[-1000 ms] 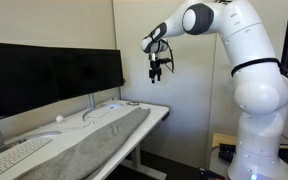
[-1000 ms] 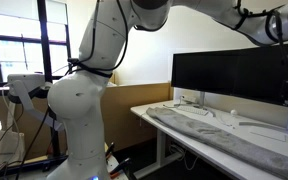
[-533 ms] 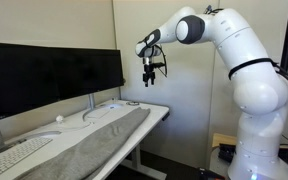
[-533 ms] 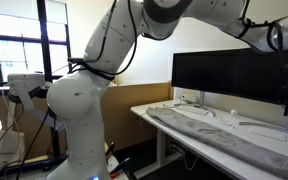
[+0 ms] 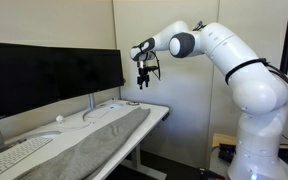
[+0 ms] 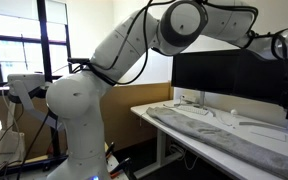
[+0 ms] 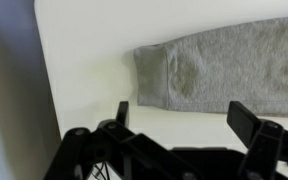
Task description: Fold the pants in half
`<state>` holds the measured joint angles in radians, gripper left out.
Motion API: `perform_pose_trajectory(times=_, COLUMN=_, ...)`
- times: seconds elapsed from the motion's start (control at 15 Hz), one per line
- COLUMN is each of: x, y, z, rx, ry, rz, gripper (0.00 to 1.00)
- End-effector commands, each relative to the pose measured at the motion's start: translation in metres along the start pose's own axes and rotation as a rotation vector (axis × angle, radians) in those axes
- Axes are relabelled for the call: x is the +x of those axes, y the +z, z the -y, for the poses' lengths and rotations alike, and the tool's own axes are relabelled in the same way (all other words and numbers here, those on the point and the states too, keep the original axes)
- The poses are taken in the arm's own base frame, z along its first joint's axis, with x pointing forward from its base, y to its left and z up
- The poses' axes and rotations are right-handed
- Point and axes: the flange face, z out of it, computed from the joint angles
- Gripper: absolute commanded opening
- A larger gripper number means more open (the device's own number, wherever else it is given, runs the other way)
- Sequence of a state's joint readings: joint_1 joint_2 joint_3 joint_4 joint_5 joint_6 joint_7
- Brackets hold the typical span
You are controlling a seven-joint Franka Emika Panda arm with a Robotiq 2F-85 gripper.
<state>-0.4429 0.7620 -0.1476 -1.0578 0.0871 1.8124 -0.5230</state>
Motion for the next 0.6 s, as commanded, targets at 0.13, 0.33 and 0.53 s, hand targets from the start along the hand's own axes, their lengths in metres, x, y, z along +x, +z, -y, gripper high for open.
perform_pose_trajectory(times=0.13, x=-0.008, y=0.011, z=-0.039, rx=0.046, ry=0.046, rz=0.053, gripper=1.0)
perform_pose_trajectory(times=0.33, x=-0.013, y=0.028, z=-0.047, rx=0.084, ry=0.048, rz=0.1, gripper=1.0)
perform_pose_trajectory(times=0.53, x=0.0, y=0.055, z=-0.031, rx=0.109, ry=0.045, rz=0.14, gripper=1.0)
